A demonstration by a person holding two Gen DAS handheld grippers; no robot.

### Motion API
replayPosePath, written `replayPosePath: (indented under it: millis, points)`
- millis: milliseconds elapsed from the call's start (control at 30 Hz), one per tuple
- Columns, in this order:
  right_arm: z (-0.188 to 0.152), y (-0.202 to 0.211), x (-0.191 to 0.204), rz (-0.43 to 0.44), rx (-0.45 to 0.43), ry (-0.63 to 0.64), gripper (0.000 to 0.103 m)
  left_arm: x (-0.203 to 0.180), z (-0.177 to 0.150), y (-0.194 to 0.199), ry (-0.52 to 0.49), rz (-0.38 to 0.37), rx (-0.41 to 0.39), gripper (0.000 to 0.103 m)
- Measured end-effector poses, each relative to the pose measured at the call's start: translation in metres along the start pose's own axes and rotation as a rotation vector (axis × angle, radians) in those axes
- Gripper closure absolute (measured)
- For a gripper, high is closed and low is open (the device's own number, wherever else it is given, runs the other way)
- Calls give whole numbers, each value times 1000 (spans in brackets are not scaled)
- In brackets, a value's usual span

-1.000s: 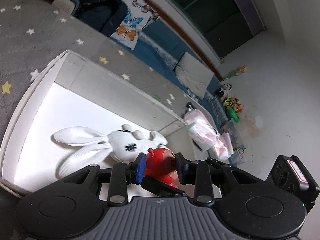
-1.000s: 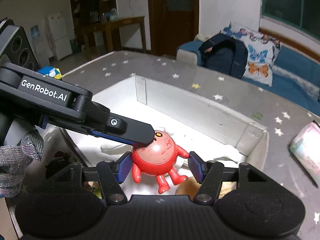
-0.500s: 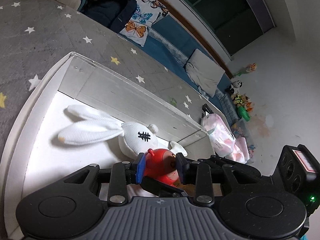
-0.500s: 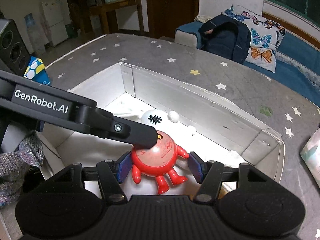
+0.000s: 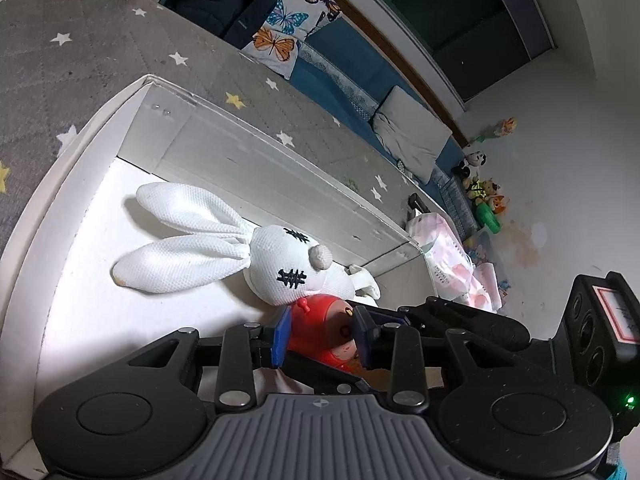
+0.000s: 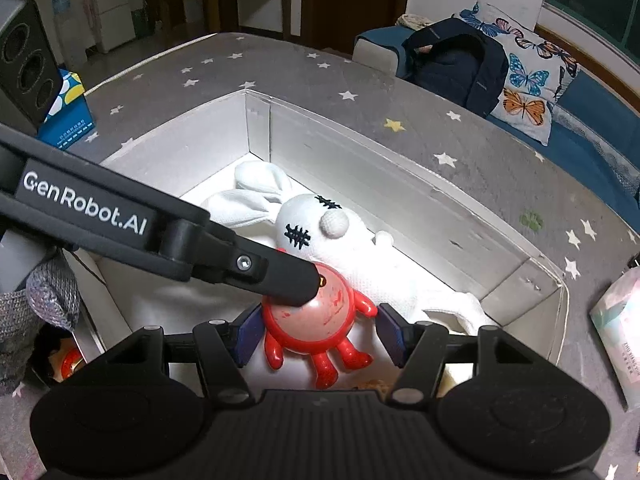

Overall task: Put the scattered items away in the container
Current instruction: 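Carry the red figure into the box and open the left gripper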

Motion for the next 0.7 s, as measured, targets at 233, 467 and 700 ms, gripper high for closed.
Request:
replayPosePath:
  millis: [233,467,700]
  points:
    - [-1,1,1,-8,-1,1,40,-1,-3,1,-6,-5,13,68]
    - [-2,5,0,-26,-14,9,40,-2,-4,-2,-4,-6,29,68]
    - [-5,10,-2,-51,-32,-2,40,-6,-6,2,-16,-6,18,68]
Point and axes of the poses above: each gripper's, at about its wrist camera, not at the fingertips, and y roughly against the way its jaws point, x to its left, z to its top, the point moved 4 cm from there along -y, roughly the way its jaws point, and after that the axes turned 10 degrees about x, right-handed, at the moved point
